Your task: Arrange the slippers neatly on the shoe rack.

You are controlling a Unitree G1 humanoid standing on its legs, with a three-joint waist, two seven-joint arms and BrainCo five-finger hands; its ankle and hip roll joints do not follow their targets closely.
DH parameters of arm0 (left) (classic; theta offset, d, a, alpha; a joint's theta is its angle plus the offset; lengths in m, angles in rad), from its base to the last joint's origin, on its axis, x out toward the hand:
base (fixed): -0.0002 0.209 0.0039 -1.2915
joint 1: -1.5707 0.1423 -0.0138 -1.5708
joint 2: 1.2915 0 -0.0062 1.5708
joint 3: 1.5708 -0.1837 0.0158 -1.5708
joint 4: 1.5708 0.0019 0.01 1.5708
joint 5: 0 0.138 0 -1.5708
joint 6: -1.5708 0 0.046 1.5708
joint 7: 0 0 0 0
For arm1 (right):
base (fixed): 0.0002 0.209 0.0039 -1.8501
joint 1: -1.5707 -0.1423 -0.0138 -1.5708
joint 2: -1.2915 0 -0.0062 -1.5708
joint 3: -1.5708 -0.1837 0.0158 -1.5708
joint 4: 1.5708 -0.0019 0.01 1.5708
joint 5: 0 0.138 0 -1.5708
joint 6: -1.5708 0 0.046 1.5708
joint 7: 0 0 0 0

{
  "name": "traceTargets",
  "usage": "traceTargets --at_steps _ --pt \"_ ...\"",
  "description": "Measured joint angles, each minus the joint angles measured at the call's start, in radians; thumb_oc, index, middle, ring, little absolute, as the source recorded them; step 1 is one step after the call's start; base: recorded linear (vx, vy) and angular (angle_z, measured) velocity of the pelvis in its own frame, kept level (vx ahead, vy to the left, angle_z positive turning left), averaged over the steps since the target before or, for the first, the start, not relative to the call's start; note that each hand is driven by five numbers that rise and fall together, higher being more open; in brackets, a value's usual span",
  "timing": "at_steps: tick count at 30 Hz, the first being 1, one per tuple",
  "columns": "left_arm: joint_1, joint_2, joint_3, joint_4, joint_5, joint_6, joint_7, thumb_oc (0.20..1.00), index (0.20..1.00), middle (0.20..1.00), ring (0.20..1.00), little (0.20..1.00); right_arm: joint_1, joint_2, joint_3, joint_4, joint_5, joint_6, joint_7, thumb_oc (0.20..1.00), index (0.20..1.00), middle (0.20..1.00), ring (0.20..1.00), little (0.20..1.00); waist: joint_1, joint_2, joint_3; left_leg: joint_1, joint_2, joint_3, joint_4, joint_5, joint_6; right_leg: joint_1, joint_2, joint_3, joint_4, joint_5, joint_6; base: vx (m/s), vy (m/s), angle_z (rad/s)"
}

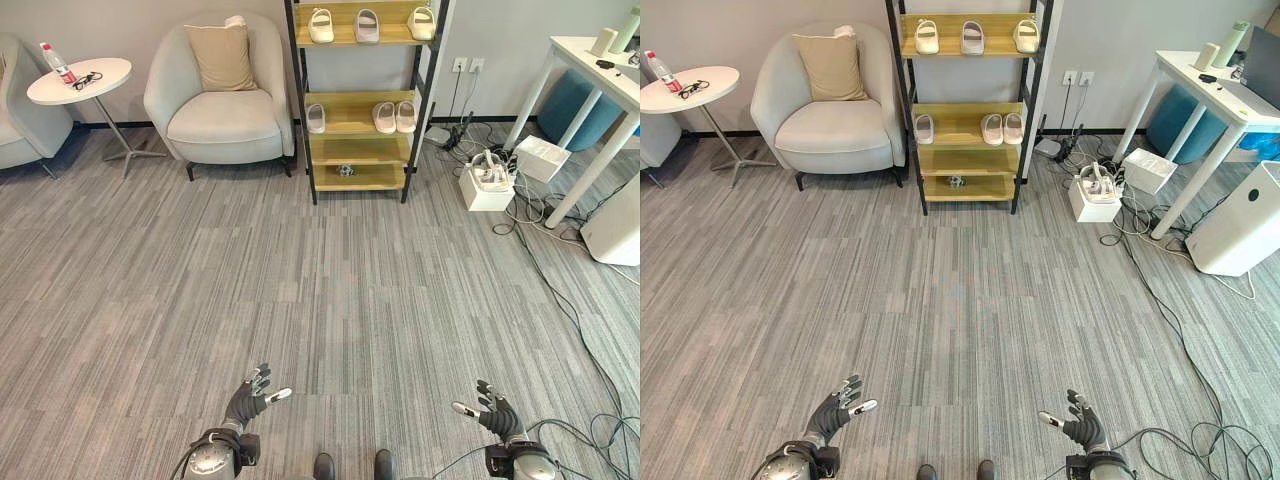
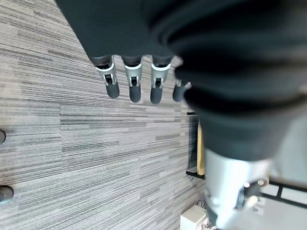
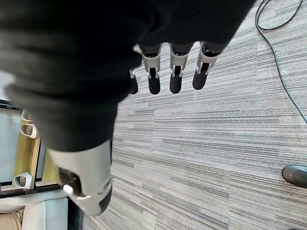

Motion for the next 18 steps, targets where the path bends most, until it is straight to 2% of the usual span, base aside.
traceTargets --at_steps 18 --pt "0.023 0.001 0.001 -0.002 0.000 0.002 -0.001 1.000 1.000 1.000 1.000 1.000 0.031 0.023 0.000 0.000 0.000 0.004 0.005 1.000 1.000 1.000 1.000 1.000 0.000 -0.008 -0.018 -0.001 0.000 0.003 -0.004 -0.001 0.000 -0.002 0.000 0.003 0.000 0.000 0.000 0.02 0.006 0.00"
